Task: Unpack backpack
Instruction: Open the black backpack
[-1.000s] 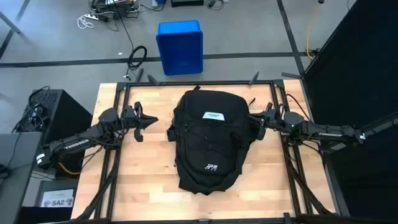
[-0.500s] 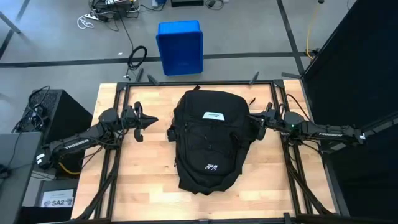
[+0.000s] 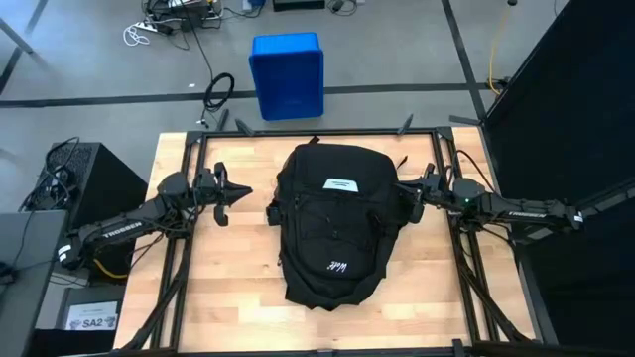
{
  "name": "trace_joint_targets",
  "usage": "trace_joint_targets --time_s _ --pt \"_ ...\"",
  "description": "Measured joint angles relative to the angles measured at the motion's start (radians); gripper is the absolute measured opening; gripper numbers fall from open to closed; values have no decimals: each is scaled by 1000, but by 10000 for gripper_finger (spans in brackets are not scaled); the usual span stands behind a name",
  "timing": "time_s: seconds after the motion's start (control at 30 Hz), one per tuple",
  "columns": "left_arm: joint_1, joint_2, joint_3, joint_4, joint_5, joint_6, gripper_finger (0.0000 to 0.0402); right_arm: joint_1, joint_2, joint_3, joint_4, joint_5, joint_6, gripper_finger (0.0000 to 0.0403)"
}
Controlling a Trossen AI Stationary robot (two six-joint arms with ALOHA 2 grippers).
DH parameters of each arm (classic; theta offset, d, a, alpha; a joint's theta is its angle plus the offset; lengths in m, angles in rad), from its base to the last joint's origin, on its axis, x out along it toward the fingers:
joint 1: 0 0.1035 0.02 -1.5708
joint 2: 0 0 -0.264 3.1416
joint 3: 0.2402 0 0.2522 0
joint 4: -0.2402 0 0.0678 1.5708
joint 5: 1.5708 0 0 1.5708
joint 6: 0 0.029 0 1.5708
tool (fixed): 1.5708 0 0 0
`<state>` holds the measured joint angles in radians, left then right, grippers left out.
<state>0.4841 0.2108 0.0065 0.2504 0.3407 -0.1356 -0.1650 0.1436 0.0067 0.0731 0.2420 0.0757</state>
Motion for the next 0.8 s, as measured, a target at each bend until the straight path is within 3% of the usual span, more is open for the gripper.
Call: trace_joint_targets --time_s 0.8 --pt "0 0 0 0 0 0 0 0 0 0 0 0 0 9"
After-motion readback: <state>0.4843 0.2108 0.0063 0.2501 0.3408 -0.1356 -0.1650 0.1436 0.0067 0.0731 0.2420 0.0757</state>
